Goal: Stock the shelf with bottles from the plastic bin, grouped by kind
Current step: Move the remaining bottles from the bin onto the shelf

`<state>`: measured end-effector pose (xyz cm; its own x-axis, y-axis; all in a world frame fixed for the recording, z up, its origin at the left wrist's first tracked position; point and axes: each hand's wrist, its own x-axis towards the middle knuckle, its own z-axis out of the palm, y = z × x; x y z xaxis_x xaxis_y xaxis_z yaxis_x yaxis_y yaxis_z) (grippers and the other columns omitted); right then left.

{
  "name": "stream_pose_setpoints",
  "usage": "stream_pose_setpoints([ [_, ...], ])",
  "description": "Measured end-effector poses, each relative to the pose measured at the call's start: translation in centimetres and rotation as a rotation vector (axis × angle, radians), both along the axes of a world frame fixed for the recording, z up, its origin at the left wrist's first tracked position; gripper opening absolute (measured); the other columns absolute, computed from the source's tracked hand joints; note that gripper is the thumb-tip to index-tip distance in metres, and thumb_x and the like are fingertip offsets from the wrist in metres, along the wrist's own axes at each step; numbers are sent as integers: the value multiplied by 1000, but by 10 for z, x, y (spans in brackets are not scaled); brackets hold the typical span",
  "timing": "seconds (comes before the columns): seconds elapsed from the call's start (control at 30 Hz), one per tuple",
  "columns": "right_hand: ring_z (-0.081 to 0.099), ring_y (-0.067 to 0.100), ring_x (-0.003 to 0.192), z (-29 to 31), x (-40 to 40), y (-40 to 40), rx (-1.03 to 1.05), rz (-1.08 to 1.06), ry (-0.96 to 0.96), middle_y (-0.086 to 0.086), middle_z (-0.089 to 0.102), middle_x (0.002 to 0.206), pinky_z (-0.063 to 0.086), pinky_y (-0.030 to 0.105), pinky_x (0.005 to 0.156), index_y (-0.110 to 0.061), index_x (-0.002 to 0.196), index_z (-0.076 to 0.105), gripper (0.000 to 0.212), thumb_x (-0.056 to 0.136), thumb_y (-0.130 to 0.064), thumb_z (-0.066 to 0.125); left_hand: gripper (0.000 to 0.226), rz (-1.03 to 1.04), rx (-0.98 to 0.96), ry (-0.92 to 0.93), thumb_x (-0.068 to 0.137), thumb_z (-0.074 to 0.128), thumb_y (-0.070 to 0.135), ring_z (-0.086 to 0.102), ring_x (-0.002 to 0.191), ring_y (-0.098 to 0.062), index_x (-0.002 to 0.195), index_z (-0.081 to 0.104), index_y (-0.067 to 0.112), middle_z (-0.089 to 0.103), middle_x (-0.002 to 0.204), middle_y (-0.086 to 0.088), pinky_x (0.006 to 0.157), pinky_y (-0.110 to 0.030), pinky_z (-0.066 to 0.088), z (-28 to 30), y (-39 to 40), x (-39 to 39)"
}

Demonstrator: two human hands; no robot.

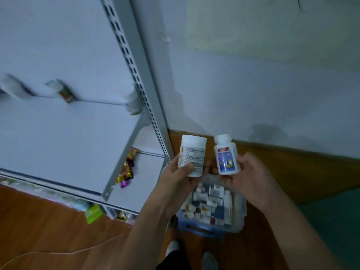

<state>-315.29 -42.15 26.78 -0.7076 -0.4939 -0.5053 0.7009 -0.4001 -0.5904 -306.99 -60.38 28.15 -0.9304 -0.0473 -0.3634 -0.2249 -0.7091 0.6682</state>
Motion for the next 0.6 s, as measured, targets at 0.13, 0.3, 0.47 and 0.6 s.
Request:
stream_pose_setpoints([
  [0.13,64,26,83,45,12,-38,27,46,139,16,70,96,50,40,77,-7,111,62,44,73,-29,65,74,53,-65,146,53,94,25,69,94,-24,115,61,3,69,102,-15,86,-37,57,53,-31,13],
  [0.3,71,22,78,72,18,-90,115,116,352,10,73,93,58,30,65,-14,110,65,70,54,-46,90,41,244,-457,177,86,65,36,69,100,-14,121,61,15,72,111,-4,79,-21,54,88,-97,15],
  [0.47,71,26,90,86,26,-136,165,84,421,13,73,105,58,35,74,-9,123,60,109,30,-55,96,50,304,-920,94,77,76,42,66,100,-8,120,57,25,69,110,9,77,-19,52,86,-186,4],
  [0.6,70,29,100,88,29,-166,254,30,451,11,73,108,56,40,84,-14,124,57,104,35,-51,96,50,237,-1214,92,82,79,27,61,100,-7,122,49,26,62,111,12,78,-15,45,60,-238,-31],
])
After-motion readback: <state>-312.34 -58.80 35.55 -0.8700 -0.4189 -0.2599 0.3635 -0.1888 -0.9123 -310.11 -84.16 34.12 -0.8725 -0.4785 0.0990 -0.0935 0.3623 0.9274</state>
